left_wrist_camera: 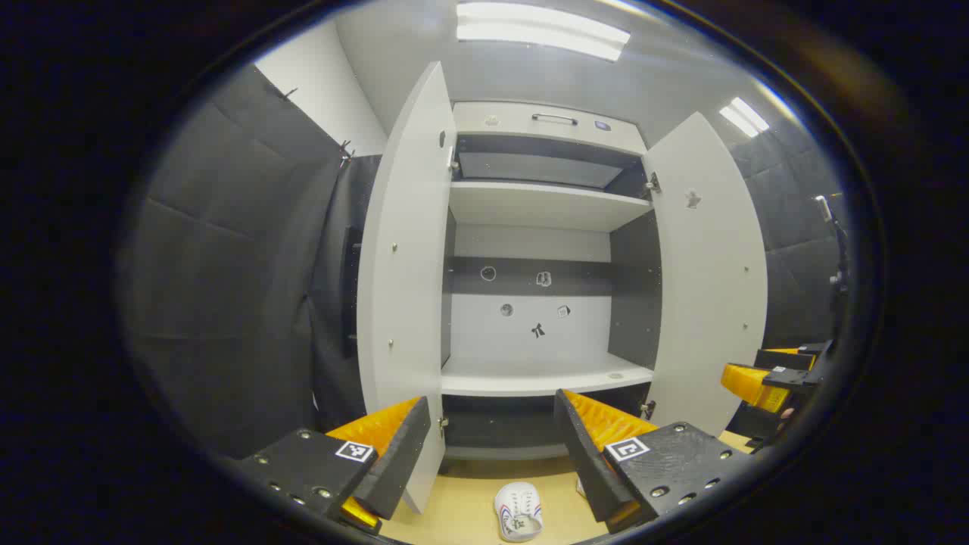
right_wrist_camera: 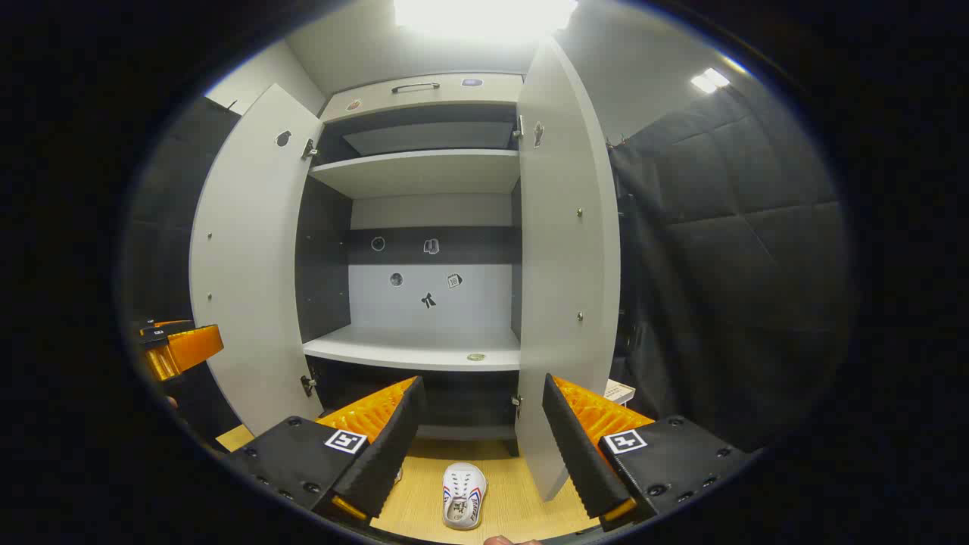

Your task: Grab one shoe with the right hand and put it into the shoe cabinet, grab the other shoe with the left hand and put it into the shoe cabinet; then close the right door with the right hand and the left door with the left hand.

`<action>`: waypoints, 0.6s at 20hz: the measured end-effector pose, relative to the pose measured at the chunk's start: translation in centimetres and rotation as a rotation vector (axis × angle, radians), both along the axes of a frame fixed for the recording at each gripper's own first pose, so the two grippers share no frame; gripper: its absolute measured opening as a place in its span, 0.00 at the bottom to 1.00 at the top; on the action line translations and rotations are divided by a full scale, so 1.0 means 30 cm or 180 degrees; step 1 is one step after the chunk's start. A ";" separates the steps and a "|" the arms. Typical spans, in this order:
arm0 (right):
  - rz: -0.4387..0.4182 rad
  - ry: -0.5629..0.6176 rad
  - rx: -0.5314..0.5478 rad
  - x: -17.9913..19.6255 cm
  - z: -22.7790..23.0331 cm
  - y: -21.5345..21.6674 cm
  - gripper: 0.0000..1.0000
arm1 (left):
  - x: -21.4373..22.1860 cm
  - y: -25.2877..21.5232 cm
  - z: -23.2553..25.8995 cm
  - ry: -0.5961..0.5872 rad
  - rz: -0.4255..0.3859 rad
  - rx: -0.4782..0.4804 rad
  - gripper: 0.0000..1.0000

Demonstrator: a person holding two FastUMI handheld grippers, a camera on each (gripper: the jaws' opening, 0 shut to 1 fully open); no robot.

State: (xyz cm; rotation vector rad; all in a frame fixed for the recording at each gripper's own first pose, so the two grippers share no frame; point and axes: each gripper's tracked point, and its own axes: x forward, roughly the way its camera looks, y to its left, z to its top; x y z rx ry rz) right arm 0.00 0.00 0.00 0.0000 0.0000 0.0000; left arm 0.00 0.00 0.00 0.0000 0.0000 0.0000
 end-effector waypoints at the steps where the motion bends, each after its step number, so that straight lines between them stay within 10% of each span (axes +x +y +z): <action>1: 0.0005 -0.0009 -0.0006 -0.001 0.005 0.000 0.97 | 0.000 0.000 -0.001 0.0001 -0.0002 -0.0004 0.96; 12: 0.0066 0.0010 -0.0054 0.015 0.022 0.011 0.97 | -0.010 0.045 0.024 0.0000 0.0101 -0.0086 1.00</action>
